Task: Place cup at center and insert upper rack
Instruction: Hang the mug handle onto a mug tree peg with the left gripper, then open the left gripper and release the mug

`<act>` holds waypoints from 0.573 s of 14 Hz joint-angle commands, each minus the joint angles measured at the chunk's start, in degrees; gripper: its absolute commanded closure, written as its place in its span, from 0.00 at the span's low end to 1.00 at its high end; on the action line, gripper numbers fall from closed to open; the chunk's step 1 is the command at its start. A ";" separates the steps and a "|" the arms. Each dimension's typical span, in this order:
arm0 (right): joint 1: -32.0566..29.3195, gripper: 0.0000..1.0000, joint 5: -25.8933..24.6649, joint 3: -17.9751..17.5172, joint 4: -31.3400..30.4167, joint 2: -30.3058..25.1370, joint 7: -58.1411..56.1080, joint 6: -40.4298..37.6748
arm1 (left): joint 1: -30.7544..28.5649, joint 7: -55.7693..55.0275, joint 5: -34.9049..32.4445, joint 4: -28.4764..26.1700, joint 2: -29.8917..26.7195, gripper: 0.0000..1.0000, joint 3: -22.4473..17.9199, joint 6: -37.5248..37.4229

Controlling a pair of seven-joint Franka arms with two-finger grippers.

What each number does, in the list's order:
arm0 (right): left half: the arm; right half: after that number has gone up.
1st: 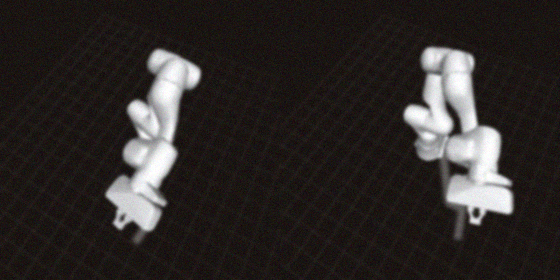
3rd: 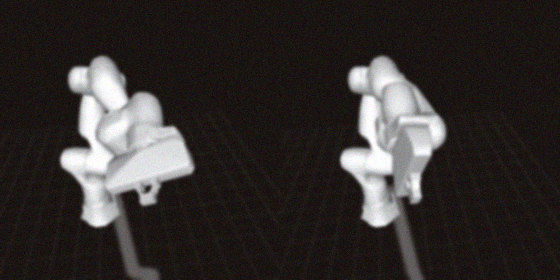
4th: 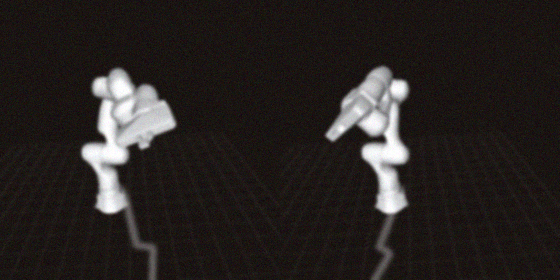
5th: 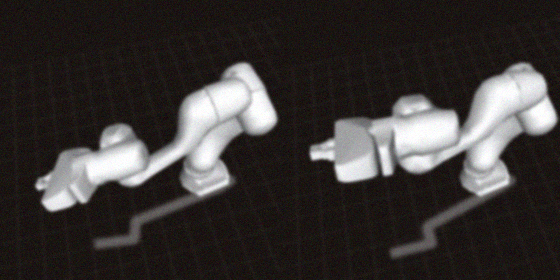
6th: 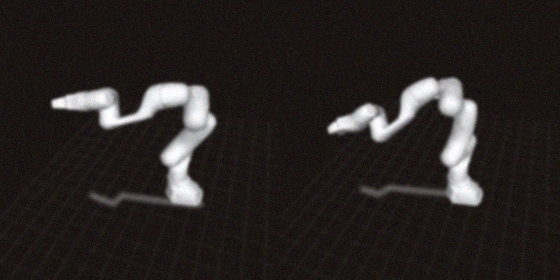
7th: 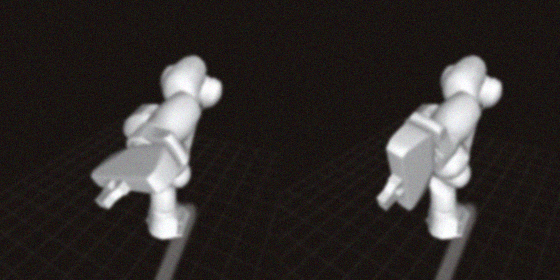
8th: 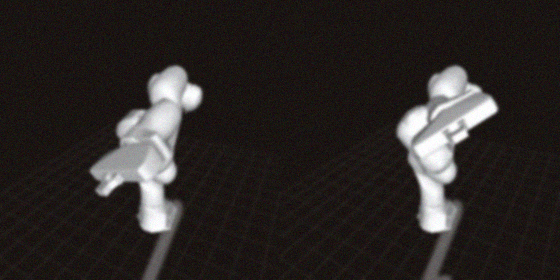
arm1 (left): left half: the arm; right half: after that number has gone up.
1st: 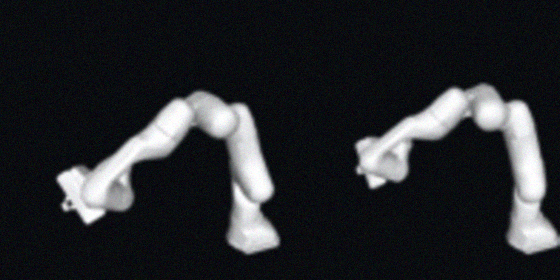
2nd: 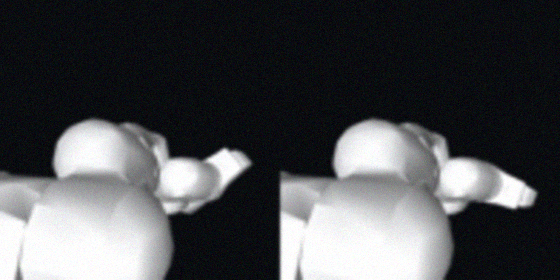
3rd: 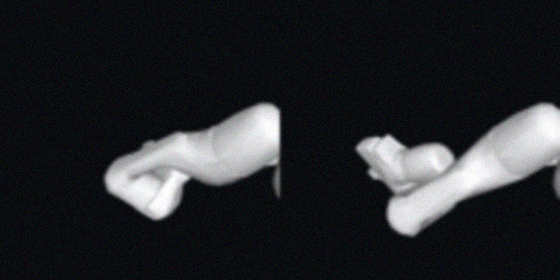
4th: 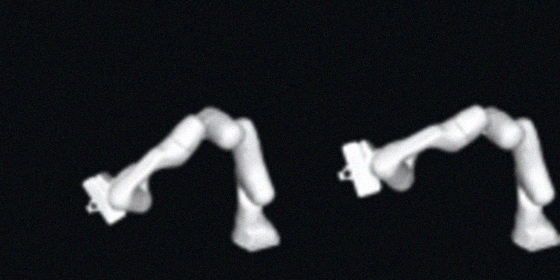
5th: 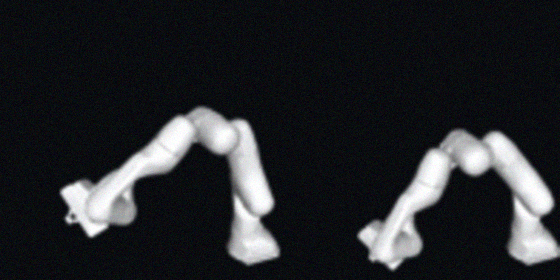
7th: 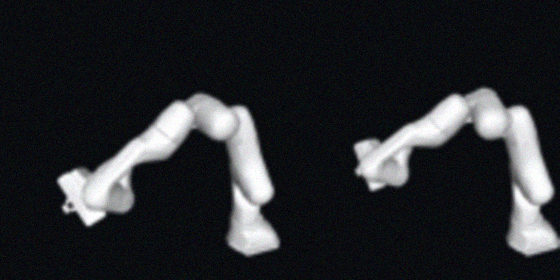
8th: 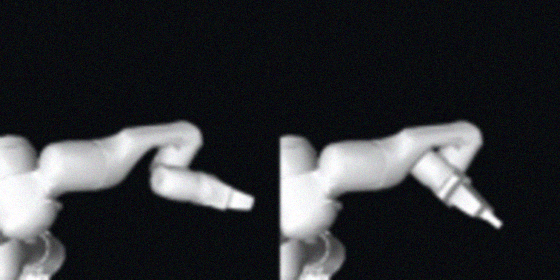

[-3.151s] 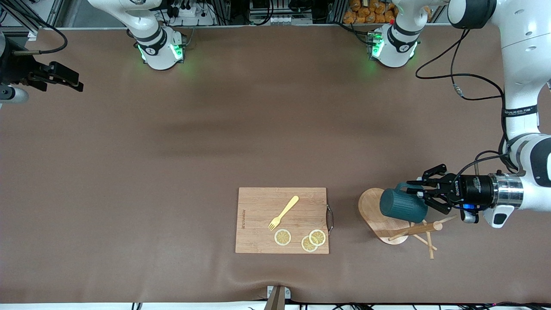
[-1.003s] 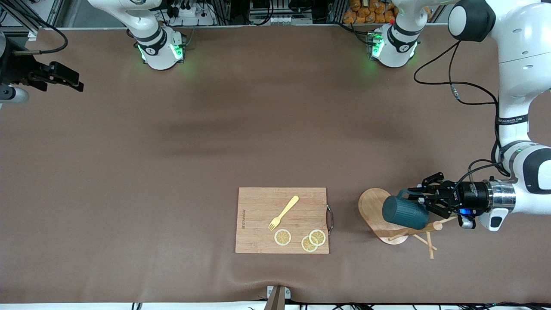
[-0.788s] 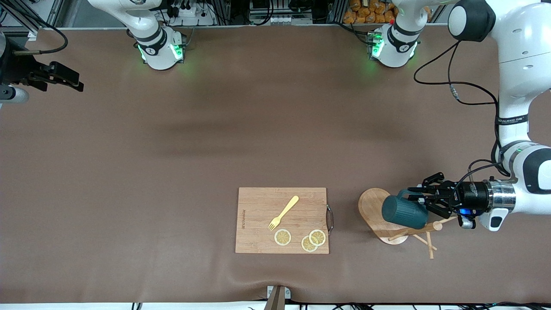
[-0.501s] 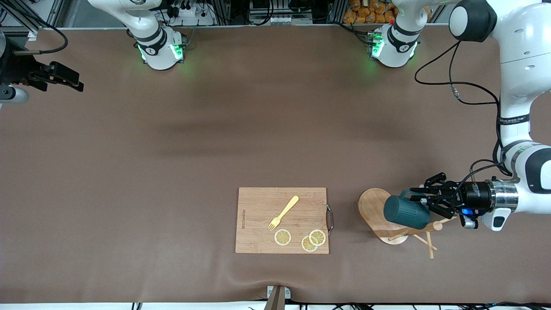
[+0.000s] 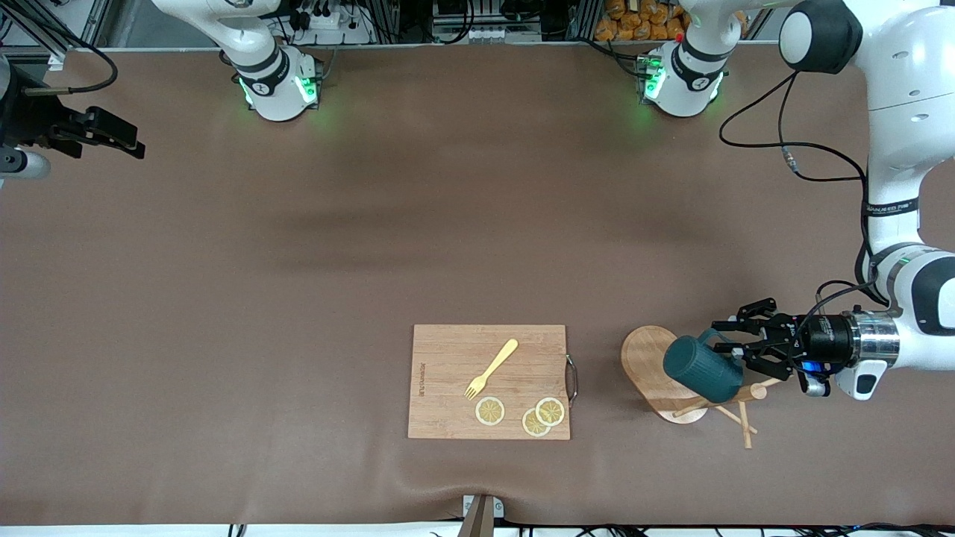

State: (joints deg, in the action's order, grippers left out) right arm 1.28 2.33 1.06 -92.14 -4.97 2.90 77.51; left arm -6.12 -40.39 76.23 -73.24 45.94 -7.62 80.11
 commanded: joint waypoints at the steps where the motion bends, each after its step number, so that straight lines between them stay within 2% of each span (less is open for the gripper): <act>1: -0.40 0.00 0.84 -0.36 -0.58 -1.10 0.88 -0.26 | -0.74 0.06 1.90 0.65 -0.23 0.00 0.42 -1.01; 5: -0.32 0.00 0.84 -0.27 -1.20 -1.18 0.62 0.18 | -2.41 -2.31 4.37 1.08 -0.76 0.00 0.59 -4.96; 8: -0.32 0.00 0.66 -0.27 -1.38 -1.45 -0.26 1.23 | -2.50 -5.82 4.28 1.09 -4.00 0.00 0.50 -4.96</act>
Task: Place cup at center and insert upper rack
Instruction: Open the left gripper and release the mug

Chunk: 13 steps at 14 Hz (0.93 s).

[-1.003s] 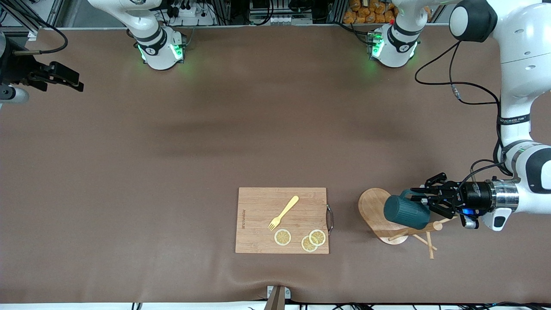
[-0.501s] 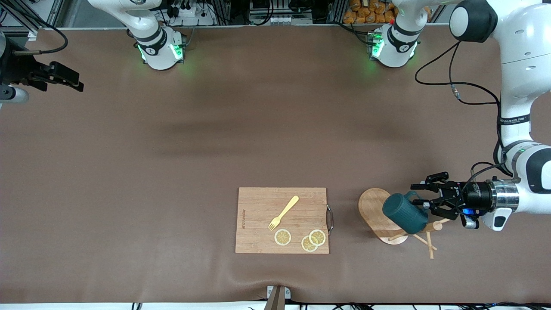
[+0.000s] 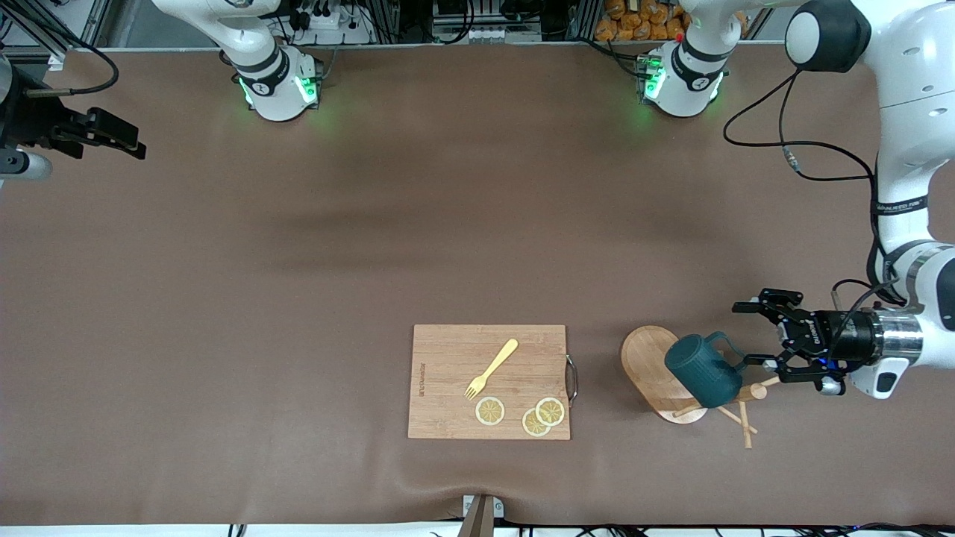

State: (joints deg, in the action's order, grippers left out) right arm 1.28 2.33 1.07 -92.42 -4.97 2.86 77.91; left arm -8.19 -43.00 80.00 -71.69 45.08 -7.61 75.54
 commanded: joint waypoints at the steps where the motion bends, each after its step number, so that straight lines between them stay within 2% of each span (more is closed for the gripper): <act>1: -0.32 0.00 0.49 -0.28 -1.53 -1.71 -0.31 1.45 | -0.43 -4.18 0.33 -0.47 -4.64 0.00 0.23 -0.39; 4: -0.40 0.00 0.22 -0.28 -5.82 -5.12 -0.66 6.80 | -0.78 -5.24 -0.28 -0.55 -8.85 0.00 -0.38 -1.18; 6: -0.49 0.00 0.22 -0.28 -8.03 -6.72 -0.76 8.92 | -1.47 -5.34 -4.13 -0.55 -12.10 0.00 -0.30 -1.18; 13: -0.84 0.00 0.13 -0.10 -7.95 -6.63 -0.67 8.23 | -1.30 -3.41 -18.54 -0.55 -22.66 0.00 0.93 -1.71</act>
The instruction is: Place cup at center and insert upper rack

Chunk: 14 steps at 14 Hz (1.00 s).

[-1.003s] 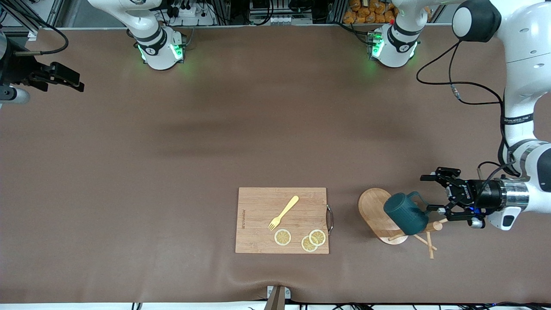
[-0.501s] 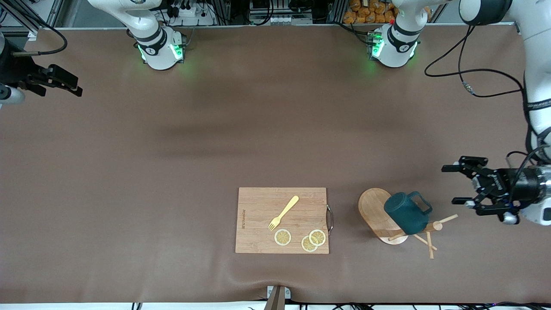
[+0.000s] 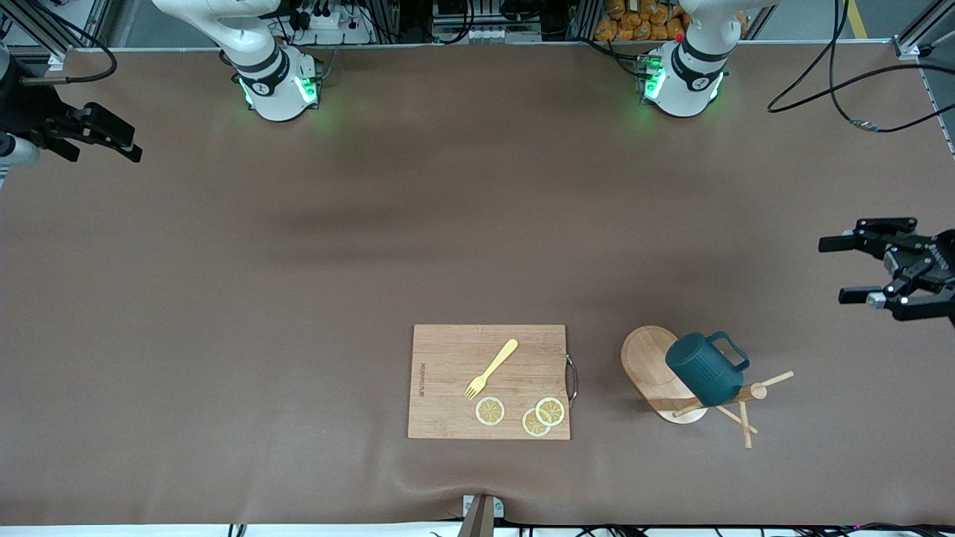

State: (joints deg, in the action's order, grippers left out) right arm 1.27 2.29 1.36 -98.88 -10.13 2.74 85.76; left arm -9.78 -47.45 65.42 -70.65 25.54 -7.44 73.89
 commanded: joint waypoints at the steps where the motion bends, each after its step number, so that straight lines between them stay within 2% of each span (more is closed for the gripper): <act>1: -0.83 0.00 0.18 -0.39 -1.49 -1.47 -0.54 0.28 | 0.12 2.95 -5.90 -1.60 -3.65 0.00 1.98 -0.15; 3: -0.83 0.00 0.18 -0.22 -1.49 -1.56 -0.54 -0.07 | 0.64 5.77 -14.31 -1.60 -5.94 0.00 3.12 -0.07; 5: -0.83 0.00 0.18 -0.22 -1.49 -1.48 -0.54 -0.07 | 0.38 8.41 -22.85 -1.60 -7.78 0.00 6.11 -0.07; 7: -0.66 0.00 0.18 -0.30 -1.49 -1.47 -0.45 -0.07 | 0.46 12.53 -29.01 -1.60 -8.75 0.00 6.65 -0.07; 10: -0.48 0.00 0.18 -0.39 -1.49 -1.47 -0.45 -0.07 | 2.04 14.83 -41.66 -1.69 -10.60 0.00 7.26 2.04; 14: -0.48 0.00 0.18 -0.48 -1.49 -1.39 -0.45 0.02 | 8.36 18.26 -60.47 -3.44 -13.06 0.00 8.32 4.94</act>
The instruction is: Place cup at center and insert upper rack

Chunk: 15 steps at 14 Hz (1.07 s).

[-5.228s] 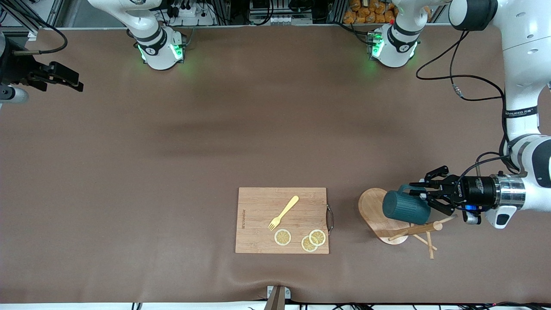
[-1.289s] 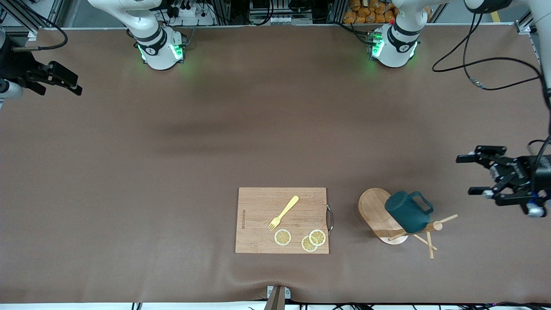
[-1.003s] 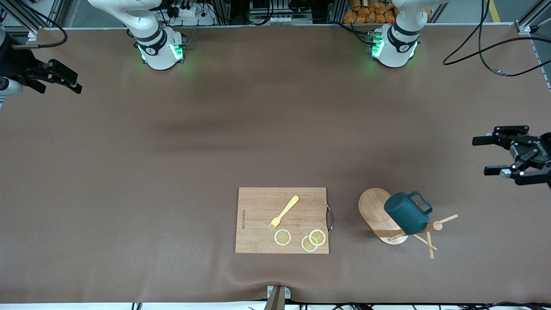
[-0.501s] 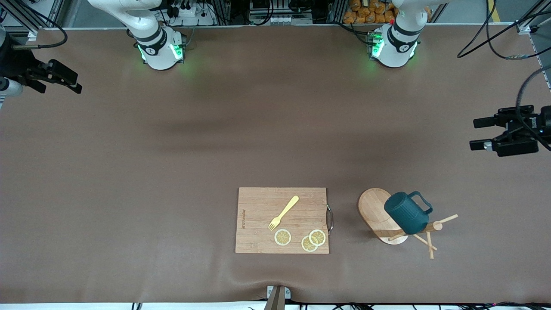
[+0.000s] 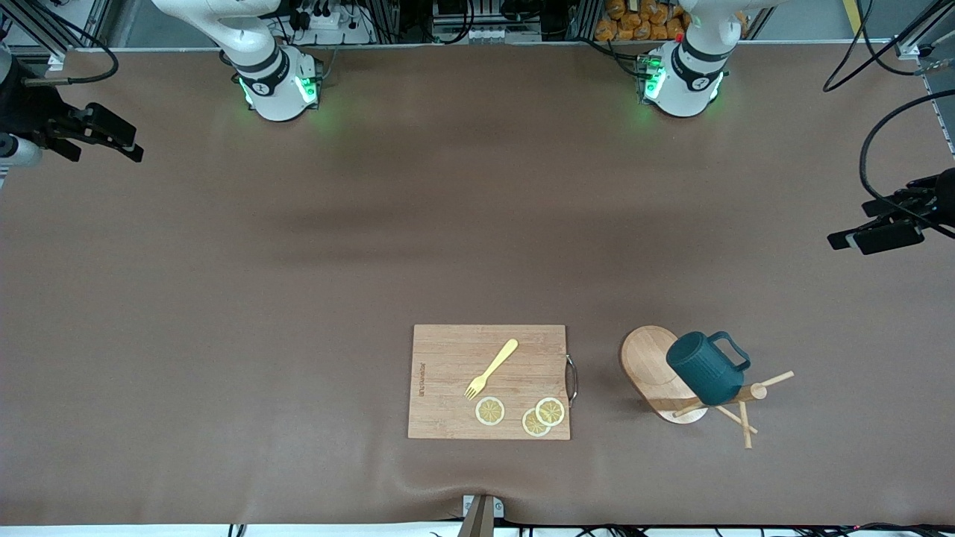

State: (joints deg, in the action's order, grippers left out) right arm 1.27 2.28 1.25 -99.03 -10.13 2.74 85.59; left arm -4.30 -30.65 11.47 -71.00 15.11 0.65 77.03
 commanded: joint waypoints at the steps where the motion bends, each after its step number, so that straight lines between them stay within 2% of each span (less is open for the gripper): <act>1: -0.39 0.00 0.18 -0.37 -1.34 -1.39 -0.45 0.19 | 3.33 2.60 -8.28 -4.48 -3.59 0.00 0.32 2.07; 4: -0.48 0.00 0.18 -0.37 -1.34 -1.30 -0.45 0.19 | 5.62 12.09 -15.93 -14.75 -10.69 0.00 0.32 8.90; 7: -0.48 0.00 0.18 -0.28 -1.34 -1.30 -0.45 0.19 | 5.09 12.81 -15.77 -23.11 -16.85 0.00 0.41 14.62; 8: -0.48 0.00 0.18 -0.28 -1.34 -1.30 -0.45 0.19 | 4.74 11.85 -15.51 -24.44 -18.17 0.00 0.41 14.90; 15: -0.48 0.00 0.18 -0.37 -1.34 -1.39 -0.37 0.02 | 5.17 16.93 -15.42 -24.36 -20.47 0.00 0.41 13.50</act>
State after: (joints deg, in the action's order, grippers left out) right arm 1.27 2.28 1.24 -99.35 -10.13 2.74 85.59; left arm 0.65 -16.00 -3.18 -93.36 -3.17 0.87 90.45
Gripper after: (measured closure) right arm 0.000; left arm 0.000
